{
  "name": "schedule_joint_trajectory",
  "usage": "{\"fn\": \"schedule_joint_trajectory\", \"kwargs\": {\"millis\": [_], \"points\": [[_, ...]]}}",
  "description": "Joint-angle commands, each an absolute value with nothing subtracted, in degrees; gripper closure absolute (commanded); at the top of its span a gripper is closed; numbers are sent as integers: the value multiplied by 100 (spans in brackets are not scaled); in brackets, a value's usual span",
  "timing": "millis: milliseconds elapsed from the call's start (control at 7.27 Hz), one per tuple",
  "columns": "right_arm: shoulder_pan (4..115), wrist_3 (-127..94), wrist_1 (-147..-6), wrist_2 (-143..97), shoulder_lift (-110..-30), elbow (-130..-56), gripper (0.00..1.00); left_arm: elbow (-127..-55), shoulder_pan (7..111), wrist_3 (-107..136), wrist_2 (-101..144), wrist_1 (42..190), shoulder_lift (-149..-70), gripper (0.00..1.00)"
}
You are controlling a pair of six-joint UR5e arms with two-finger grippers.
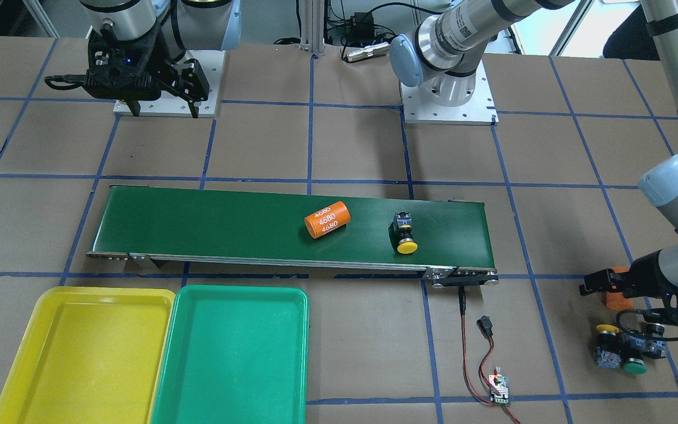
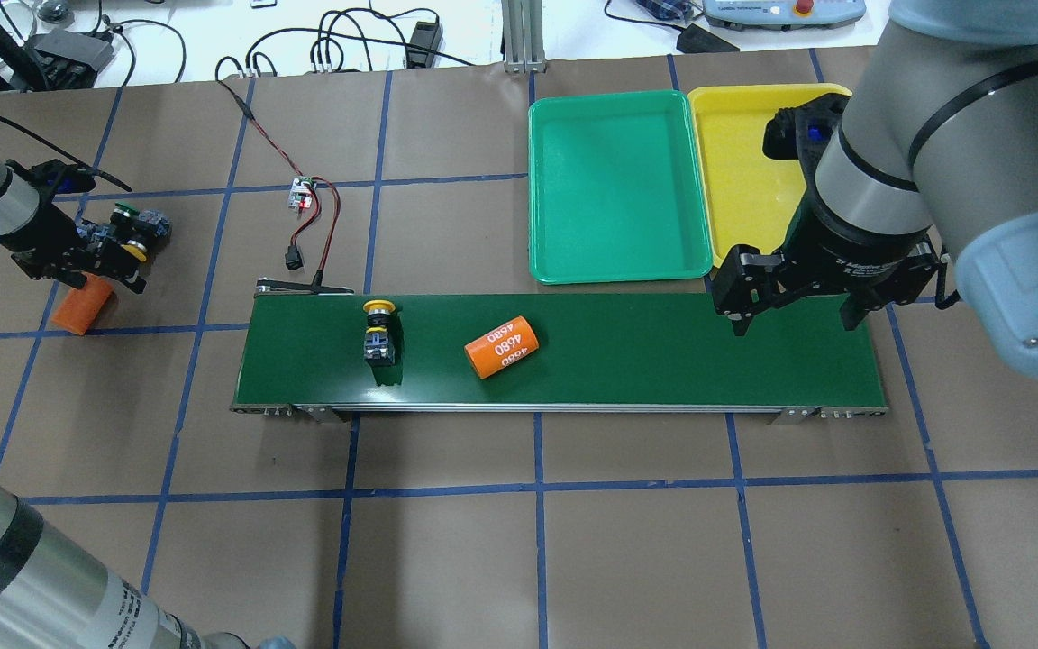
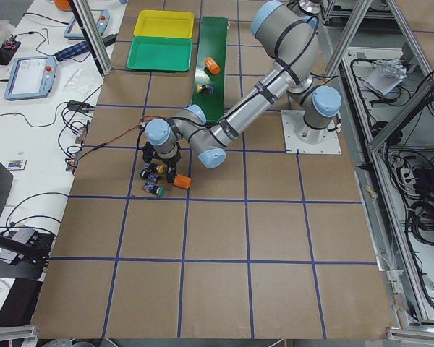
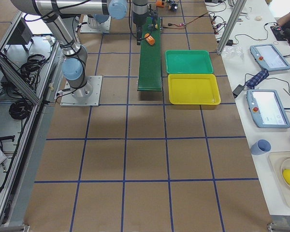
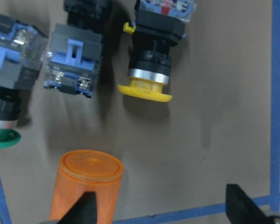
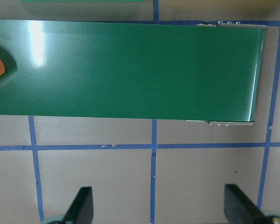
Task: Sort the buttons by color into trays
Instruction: 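Move the left gripper to the second orange cylinder and grasp it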
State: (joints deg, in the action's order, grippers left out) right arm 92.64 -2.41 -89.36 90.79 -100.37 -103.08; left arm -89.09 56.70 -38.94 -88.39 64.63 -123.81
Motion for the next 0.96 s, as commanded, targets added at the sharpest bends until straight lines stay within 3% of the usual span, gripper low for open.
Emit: {"fn": "schedule_joint_trajectory", "kwargs": {"millis": [0,825], "points": [[9264,-246,-8938,9079,-10037,-10301,0,-8668,5730,-3894,-9263,6765,-12323,0],[9264,-237,-8930,9088,-10046,-10310,0,-8683,5424,-4646,-9316,6883,-12454,0]]}}
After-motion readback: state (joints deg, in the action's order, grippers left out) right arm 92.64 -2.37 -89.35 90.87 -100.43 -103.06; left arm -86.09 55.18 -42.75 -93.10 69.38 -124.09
